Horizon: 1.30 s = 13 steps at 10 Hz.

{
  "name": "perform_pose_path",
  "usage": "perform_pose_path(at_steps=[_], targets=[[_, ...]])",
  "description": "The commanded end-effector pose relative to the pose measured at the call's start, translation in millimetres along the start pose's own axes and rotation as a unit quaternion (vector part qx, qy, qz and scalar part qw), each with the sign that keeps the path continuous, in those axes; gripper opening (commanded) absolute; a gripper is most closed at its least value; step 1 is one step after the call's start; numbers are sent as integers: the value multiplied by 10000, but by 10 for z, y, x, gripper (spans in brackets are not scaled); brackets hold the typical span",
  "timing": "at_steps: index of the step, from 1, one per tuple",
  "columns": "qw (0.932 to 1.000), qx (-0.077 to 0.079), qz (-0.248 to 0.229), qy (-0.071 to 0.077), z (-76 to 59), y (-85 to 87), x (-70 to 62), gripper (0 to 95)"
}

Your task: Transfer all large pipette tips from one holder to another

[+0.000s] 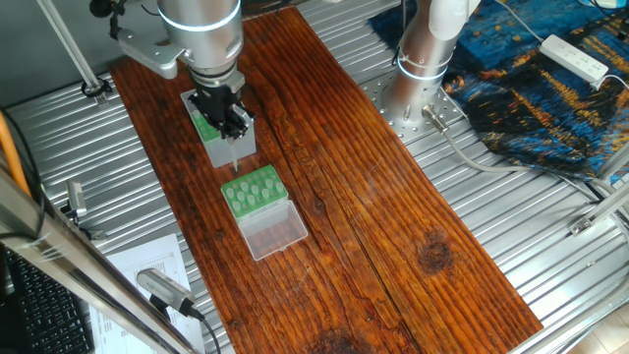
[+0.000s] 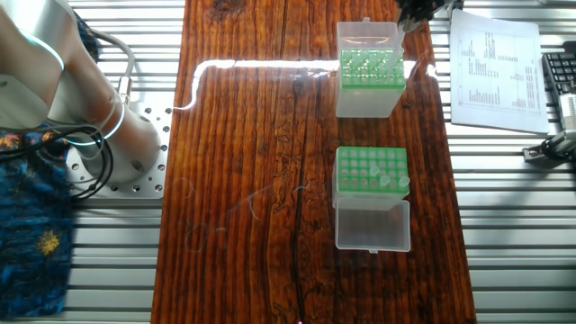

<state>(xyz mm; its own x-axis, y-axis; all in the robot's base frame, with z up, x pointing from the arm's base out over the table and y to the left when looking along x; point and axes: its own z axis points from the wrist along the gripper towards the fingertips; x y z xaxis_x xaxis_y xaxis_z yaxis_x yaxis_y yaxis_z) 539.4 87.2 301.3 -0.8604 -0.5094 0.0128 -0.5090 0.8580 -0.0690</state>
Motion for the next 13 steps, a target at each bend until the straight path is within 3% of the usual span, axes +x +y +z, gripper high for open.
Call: perform_pose_path(at_steps=[1, 4, 6, 9, 13], targets=[[9995, -236, 171, -121, -14, 37, 71, 0], [9990, -309, 290, -117, -54, 154, 216, 0], [9987, -331, 342, -190, -37, 194, 310, 0], [9983, -407, 361, -201, 26, 261, 297, 0], [9984, -396, 330, -228, 93, 357, 307, 0]])
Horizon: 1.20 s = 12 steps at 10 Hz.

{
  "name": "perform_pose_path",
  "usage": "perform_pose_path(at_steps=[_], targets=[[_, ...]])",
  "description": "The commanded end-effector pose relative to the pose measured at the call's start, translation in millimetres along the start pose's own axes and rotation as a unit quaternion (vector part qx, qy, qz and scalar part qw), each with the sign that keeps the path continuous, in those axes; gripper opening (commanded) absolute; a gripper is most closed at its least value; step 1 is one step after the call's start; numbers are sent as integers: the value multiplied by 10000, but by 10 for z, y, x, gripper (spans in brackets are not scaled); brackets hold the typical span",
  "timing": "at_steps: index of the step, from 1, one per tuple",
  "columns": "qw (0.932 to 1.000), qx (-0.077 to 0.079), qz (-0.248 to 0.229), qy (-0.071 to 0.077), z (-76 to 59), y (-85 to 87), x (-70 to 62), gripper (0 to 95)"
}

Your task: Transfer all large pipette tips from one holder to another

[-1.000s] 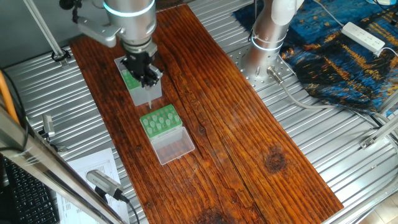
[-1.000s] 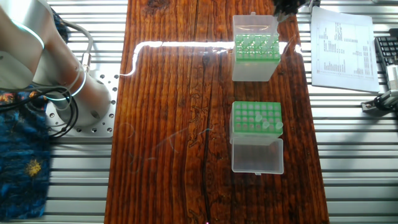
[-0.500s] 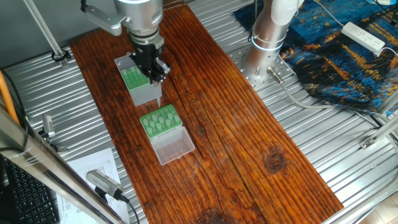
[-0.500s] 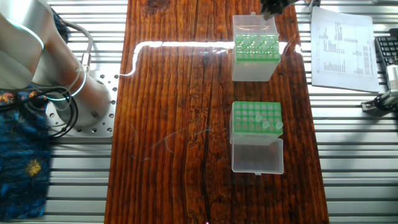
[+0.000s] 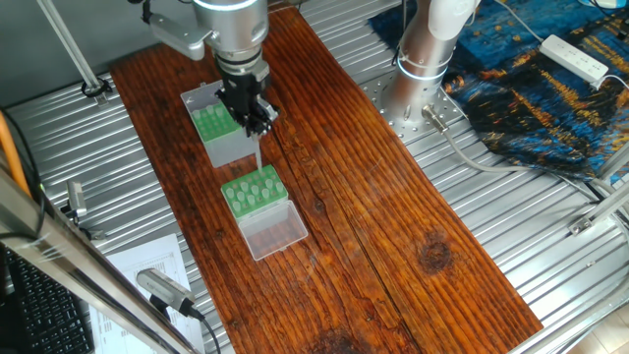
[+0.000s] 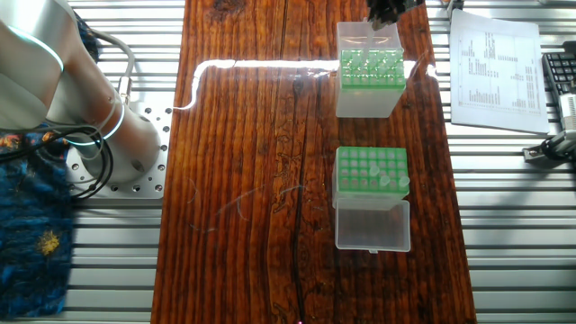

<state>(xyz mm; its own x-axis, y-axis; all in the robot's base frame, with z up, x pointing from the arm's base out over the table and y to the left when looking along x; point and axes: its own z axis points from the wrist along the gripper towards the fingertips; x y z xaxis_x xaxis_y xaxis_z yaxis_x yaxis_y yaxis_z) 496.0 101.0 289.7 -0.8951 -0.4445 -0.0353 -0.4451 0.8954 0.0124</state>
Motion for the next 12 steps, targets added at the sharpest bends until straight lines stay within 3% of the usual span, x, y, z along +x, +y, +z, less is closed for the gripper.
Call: perform_pose_path(at_steps=[1, 5, 12], targets=[[10000, 30, -18, 1, 29, 36, -33, 0], [10000, 49, -37, -73, 72, 77, -91, 0], [9999, 113, -39, -8, 141, 121, -124, 0]])
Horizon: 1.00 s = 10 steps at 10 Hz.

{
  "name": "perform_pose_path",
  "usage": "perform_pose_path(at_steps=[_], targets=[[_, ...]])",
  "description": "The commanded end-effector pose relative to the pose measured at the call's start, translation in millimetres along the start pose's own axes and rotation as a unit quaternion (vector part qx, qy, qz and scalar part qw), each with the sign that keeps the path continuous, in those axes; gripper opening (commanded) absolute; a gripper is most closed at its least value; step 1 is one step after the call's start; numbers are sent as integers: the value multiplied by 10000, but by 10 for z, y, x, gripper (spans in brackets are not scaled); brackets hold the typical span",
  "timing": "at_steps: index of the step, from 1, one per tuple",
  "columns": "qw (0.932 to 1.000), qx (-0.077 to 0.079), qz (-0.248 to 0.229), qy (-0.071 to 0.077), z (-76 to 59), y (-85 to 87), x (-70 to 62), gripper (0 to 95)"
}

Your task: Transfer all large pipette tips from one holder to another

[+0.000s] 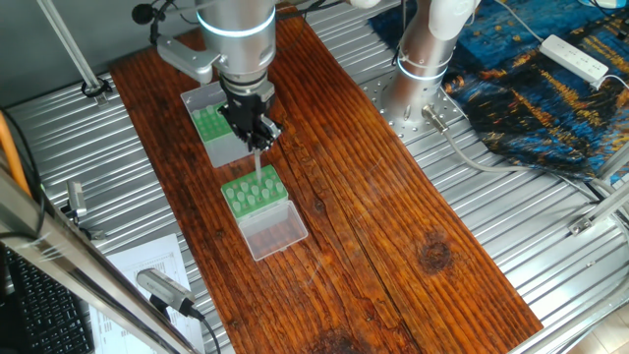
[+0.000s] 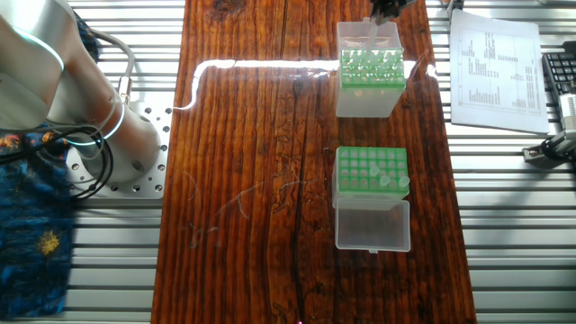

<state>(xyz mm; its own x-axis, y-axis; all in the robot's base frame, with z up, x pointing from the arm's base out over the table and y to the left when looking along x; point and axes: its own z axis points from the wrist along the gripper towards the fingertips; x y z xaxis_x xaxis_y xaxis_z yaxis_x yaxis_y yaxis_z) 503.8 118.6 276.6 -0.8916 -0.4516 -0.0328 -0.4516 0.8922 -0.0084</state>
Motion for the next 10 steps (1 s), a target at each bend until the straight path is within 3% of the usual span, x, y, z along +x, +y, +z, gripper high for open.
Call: perform_pose_path(at_steps=[1, 6, 7, 10], targets=[[10000, 12, -1, -21, 16, -2, 40, 0], [10000, 7, -50, -30, 57, -8, 104, 0], [10000, 6, -70, -23, 58, -8, 105, 190], [10000, 9, -63, -16, 64, -14, 105, 190]])
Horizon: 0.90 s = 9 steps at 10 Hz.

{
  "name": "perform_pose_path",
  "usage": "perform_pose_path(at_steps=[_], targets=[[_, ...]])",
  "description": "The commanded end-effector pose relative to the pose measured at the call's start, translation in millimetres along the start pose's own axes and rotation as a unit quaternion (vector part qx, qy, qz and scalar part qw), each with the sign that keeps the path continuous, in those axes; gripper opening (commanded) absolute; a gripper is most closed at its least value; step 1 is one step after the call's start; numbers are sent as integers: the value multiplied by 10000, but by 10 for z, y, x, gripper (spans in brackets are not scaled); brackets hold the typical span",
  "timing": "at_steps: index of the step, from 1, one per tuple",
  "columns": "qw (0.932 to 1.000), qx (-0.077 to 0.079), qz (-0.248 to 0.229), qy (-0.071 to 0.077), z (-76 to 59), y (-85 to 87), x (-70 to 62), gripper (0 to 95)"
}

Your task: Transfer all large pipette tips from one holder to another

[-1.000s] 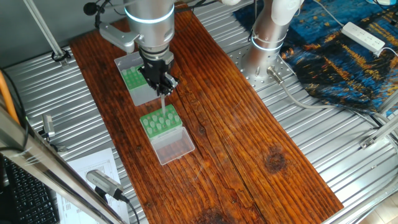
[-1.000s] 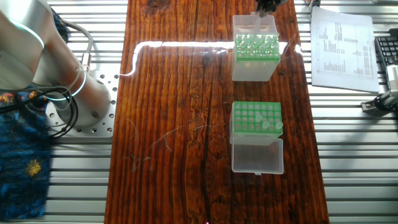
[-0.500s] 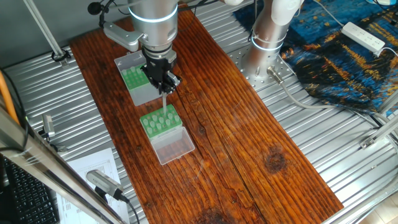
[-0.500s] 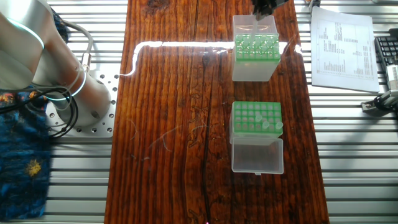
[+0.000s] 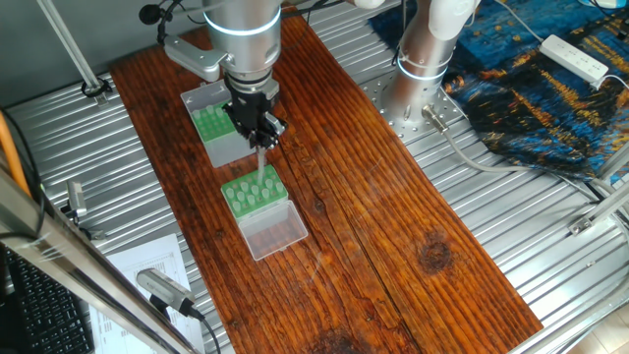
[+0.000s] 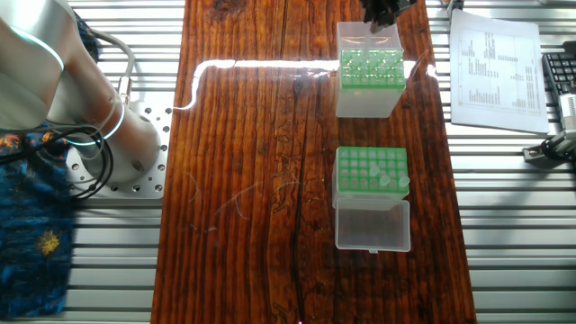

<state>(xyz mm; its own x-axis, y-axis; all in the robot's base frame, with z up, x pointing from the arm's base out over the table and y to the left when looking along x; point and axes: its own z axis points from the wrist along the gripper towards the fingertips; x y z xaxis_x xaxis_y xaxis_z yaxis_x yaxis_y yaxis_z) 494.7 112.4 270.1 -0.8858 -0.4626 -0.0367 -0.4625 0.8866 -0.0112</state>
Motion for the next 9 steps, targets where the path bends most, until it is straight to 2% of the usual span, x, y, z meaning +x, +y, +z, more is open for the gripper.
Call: perform_pose_path(at_steps=[1, 2, 4, 7, 8, 9], targets=[[10000, 10, 3, 12, 7, -5, -8, 190], [10000, 34, -14, 35, 20, -21, -11, 190], [9997, 181, -70, 138, 48, -85, -6, 190], [9992, 151, -364, 73, 149, -492, 140, 190], [9986, 158, -496, 66, 221, -667, 211, 190], [9983, 159, -551, 50, 264, -773, 259, 190]])
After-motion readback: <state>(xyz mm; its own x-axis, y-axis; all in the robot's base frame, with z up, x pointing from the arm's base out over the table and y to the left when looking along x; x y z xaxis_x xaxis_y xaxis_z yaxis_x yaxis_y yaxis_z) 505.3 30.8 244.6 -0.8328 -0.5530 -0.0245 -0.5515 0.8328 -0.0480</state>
